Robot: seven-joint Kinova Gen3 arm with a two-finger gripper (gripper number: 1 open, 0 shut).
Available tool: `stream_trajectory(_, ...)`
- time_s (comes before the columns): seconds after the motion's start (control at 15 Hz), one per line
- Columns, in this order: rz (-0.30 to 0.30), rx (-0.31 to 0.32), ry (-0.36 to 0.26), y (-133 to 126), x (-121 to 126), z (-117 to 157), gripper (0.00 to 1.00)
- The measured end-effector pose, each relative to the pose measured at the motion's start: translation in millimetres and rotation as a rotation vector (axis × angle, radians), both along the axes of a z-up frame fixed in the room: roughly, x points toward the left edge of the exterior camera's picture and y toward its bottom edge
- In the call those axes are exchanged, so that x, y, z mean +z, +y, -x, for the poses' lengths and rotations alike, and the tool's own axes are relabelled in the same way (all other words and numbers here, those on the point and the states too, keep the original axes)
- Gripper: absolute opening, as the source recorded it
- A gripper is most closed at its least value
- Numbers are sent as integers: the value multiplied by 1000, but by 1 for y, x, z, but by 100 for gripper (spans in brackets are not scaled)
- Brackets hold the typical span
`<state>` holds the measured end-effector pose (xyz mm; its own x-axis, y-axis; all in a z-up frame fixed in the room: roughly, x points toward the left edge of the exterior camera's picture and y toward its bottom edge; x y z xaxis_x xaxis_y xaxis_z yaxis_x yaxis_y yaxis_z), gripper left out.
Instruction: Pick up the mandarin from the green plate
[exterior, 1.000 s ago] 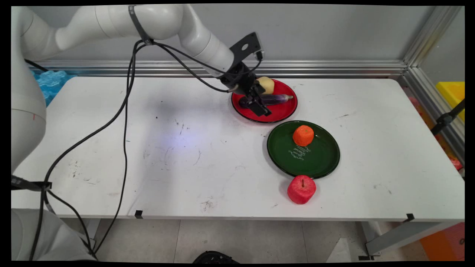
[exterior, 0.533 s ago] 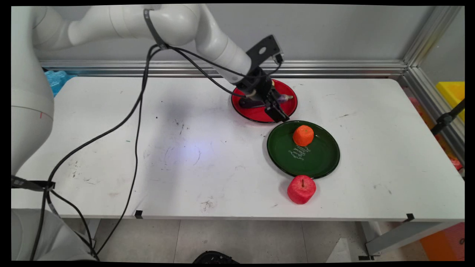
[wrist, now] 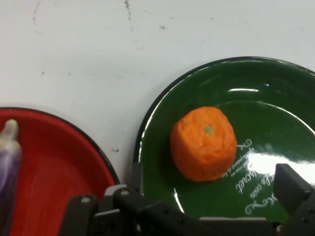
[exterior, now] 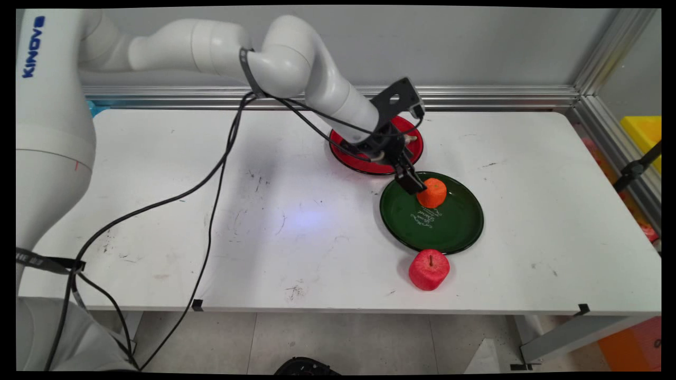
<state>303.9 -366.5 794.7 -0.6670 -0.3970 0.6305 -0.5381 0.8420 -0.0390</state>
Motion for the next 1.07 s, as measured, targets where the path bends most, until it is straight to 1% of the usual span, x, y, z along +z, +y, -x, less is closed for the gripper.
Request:
stream_trajectory(0.67, 2, 51, 19, -6, -37, 25, 100)
stream_trajectory(1.07, 4, 71, 31, -8, -50, 34, 100)
